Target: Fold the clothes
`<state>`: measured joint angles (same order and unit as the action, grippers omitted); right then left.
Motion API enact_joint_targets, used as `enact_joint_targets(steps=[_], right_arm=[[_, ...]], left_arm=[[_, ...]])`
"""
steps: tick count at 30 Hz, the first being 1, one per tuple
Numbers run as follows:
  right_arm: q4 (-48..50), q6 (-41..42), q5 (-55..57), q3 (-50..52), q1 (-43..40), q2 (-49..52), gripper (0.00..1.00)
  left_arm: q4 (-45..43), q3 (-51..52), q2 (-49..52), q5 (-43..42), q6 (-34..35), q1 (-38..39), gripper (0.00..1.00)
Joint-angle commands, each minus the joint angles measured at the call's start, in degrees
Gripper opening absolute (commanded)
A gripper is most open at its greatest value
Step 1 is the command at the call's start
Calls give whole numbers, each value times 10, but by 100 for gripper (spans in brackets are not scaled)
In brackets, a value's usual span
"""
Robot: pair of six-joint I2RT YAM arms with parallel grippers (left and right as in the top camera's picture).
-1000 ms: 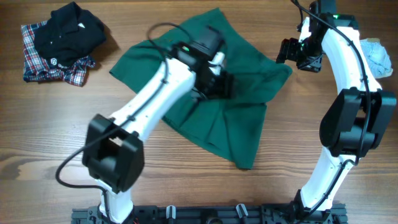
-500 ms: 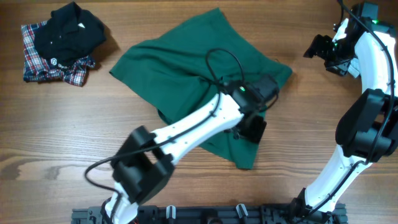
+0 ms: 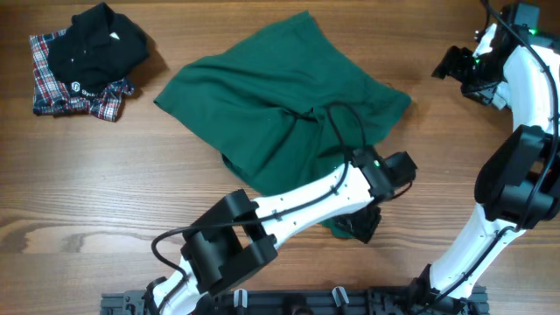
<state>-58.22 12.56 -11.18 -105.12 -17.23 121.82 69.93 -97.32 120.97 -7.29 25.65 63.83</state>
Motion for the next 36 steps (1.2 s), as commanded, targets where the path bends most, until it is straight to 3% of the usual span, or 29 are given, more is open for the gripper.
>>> enact_joint_targets(steps=[1,12,23,24,27,31,33,34,36], right_arm=[[1,-3,-9,-2,-10,9,88],[24,-4,-9,-2,-10,9,88],[31,-4,-9,-2,-10,9,88],[31,-4,-9,-2,-10,9,88],[31,-4,-9,-2,-10,9,87],[29,-5,-9,-2,-10,9,87],[28,-4,-9,-2,-10,9,87],[28,-5,-9,-2,-10,9,87],[28,-5,-9,-2,-10,9,87]], left_arm=[[0,0,5,12,18,7,75],[0,9,26,65,-41,10,76],[-11,9,56,74,-57,33,75],[-11,9,56,74,-58,33,72],[-11,10,56,73,-58,33,45],[-11,10,71,73,-58,31,32],[-9,10,78,74,-59,29,17],[-5,10,82,74,-59,28,4],[13,9,82,74,-59,19,4]])
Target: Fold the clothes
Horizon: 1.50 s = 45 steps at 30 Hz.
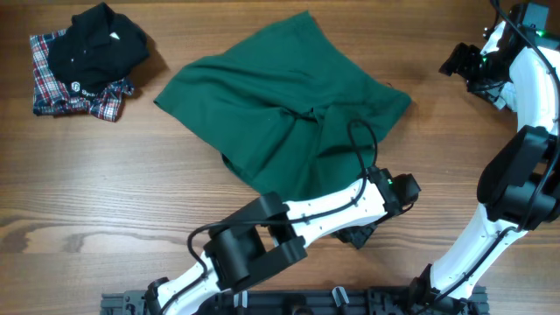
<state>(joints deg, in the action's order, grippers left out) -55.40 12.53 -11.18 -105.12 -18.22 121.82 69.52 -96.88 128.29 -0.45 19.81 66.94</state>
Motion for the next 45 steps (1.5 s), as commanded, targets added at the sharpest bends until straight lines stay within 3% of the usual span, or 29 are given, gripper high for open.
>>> enact_joint_targets(steps=[1,11,17,22,35,45], right_arm=[[-1,-5,-9,-2,0,9,87],[-4,-5,-9,-2,0,9,87],[-10,-4,-9,-2,0,9,87],[-10,-5,-10,-2,0,9,87],[-48,-27,-97,-2,8,9,87],[-106,-296,-260,-1,37,16,88]], left_arm=[[31,5,8,5,1,-17,4],[157,6,8,7,92,-66,4],[215,11,8,66,167,-105,4],[215,69,2,113,199,-157,4],[174,111,-29,136,194,-330,4],[157,111,-67,138,179,-368,4]])
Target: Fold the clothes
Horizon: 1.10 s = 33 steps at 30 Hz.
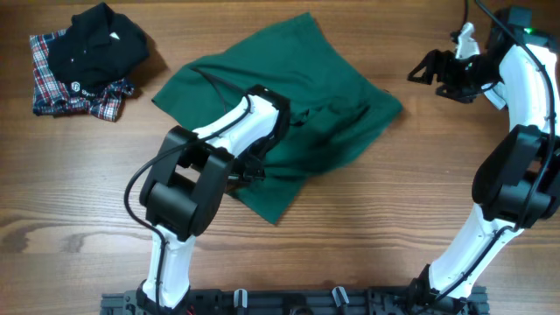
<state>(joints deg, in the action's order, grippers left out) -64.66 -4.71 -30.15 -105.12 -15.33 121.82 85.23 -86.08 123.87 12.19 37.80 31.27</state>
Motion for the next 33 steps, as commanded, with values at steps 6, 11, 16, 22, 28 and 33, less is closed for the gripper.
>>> enact_joint_targets(steps=[6,11,16,22,28,33], right_arm=[[66,-176,-57,97,14,23,95],[105,-185,-60,104,24,65,96],[106,-239,-70,104,62,71,95],[108,-267,-47,103,80,71,93],[99,-201,-6,103,80,71,82],[87,-142,44,103,80,71,36]], left_arm=[[-4,3,-23,14,-1,-19,4],[-4,3,-23,14,-3,-19,4],[-4,3,-23,14,-13,-19,4],[-4,3,-23,14,-14,-19,4],[-4,3,-23,14,-16,-19,4],[-4,3,-23,14,-16,-19,4]])
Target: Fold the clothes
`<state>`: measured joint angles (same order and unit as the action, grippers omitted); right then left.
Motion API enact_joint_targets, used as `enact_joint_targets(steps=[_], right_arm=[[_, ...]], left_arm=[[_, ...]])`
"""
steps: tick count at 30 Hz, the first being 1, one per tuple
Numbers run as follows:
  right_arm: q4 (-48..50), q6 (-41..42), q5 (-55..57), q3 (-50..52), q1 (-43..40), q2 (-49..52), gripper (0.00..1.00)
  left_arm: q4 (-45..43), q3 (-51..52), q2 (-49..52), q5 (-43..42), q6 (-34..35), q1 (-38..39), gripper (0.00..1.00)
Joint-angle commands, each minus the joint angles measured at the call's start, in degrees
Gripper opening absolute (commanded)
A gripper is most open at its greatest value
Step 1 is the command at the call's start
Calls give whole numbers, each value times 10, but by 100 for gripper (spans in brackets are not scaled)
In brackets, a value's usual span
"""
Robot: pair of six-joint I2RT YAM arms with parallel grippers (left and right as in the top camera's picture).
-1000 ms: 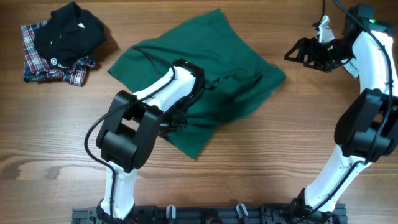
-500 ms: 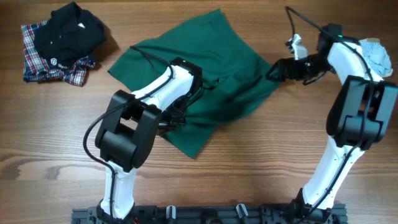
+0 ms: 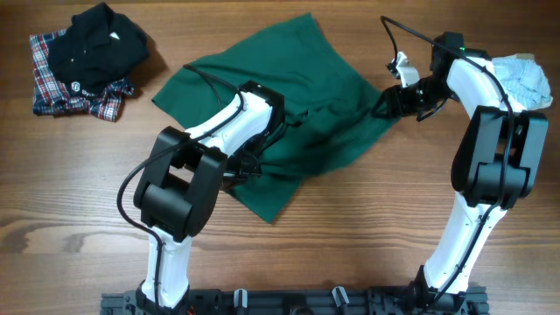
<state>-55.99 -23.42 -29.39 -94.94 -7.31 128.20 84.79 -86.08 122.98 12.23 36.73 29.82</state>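
A dark green garment (image 3: 302, 105) lies crumpled in the middle of the table, with one point toward the front. My left arm reaches over its left half. The left gripper (image 3: 248, 164) points down onto the cloth, its fingers dark against the fabric, so their state cannot be read. My right gripper (image 3: 383, 102) is at the garment's right corner, touching or just over its edge. Whether it is open or shut does not show.
A folded black polo on a plaid shirt (image 3: 83, 61) lies at the far left corner. A light blue cloth (image 3: 523, 80) lies at the far right edge, beside the right arm. Bare wood runs along the front.
My right gripper has moved from off the cloth at the far right down and left to the garment's right corner. The light blue cloth now shows behind it. The left arm has barely moved.
My left gripper was first at the garment's front right edge, then slightly further right. Later it was over the garment's left middle, and the garment's front part lay drawn in to a point. The right gripper stayed off the cloth at the far right until now.
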Motion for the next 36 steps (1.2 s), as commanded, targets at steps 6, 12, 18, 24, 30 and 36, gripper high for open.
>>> enact_joint_targets(steps=[6,12,18,24,30,36], right_arm=[[-5,169,97,1,-3,7,4],[-68,268,129,1,-32,-3,5],[-136,323,162,1,-59,-26,4],[-160,371,205,2,-59,-39,4],[-155,395,208,42,-61,-39,4],[-91,420,202,145,-62,-40,4]], left_arm=[[-7,3,-14,14,-5,-5,4],[-18,3,-14,14,-20,-5,4],[-58,3,-14,13,-50,-13,4],[-108,3,-14,14,-82,-78,4],[-137,3,-14,14,-126,-164,4],[-161,1,-14,13,-141,-191,4]])
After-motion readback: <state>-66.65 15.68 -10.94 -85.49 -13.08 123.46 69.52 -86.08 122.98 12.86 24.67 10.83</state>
